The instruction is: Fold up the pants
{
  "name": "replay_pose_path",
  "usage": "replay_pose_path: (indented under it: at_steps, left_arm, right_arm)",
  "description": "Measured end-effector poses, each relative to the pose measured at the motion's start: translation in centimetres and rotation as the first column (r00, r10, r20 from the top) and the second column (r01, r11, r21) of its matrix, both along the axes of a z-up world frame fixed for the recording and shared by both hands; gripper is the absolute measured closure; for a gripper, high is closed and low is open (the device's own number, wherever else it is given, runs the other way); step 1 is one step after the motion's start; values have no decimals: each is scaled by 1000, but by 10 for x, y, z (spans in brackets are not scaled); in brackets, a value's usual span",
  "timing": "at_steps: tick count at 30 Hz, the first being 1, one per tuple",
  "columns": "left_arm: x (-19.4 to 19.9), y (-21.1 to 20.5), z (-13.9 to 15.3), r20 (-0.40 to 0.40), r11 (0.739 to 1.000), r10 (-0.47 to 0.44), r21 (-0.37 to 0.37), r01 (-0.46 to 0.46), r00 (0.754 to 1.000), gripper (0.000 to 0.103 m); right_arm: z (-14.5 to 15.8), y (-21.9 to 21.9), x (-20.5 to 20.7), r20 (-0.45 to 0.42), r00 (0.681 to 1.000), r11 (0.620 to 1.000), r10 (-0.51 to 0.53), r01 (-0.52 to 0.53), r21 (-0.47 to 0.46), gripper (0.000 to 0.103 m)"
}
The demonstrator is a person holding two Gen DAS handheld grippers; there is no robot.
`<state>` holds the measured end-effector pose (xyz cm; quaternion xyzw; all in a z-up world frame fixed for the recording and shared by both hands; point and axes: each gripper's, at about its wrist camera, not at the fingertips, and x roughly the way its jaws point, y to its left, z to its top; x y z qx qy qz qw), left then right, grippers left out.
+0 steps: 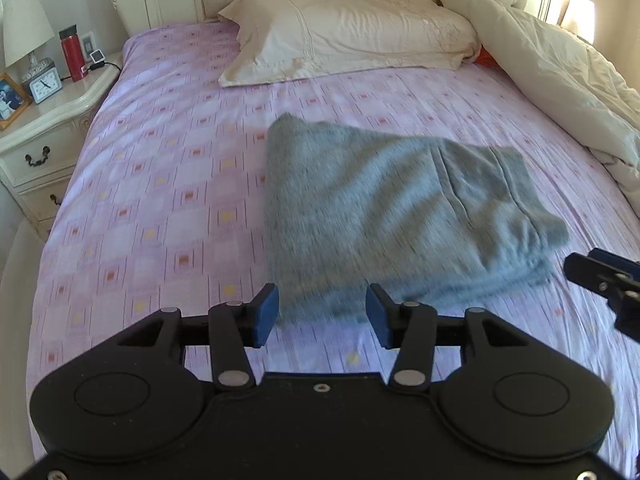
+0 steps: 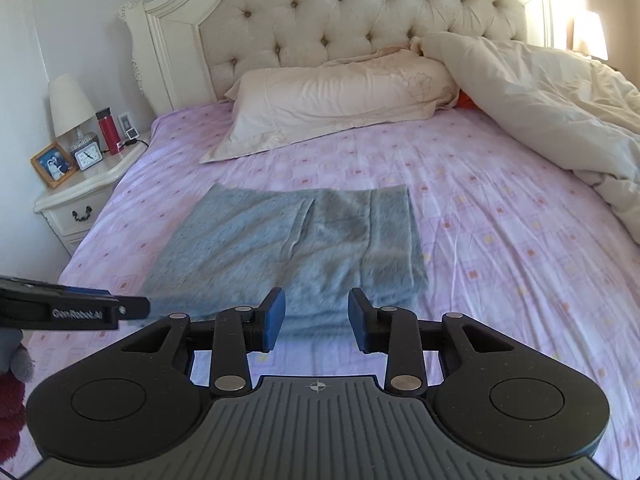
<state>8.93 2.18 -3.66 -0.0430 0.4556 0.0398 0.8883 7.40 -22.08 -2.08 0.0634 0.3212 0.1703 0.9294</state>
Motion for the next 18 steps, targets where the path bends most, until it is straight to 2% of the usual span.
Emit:
replay_pose_path:
  at_steps: [8, 18]
  left_arm:
    - [-20, -10, 3, -19, 1000, -18, 4, 18, 1000, 46]
    - [-23, -10, -3, -37, 1000, -14, 5, 14, 999, 46]
  right_arm:
    - [3, 8, -16, 17, 1000, 1000, -1, 2, -15, 69]
    - [4, 11, -17, 38, 999, 999, -8, 10, -35, 69]
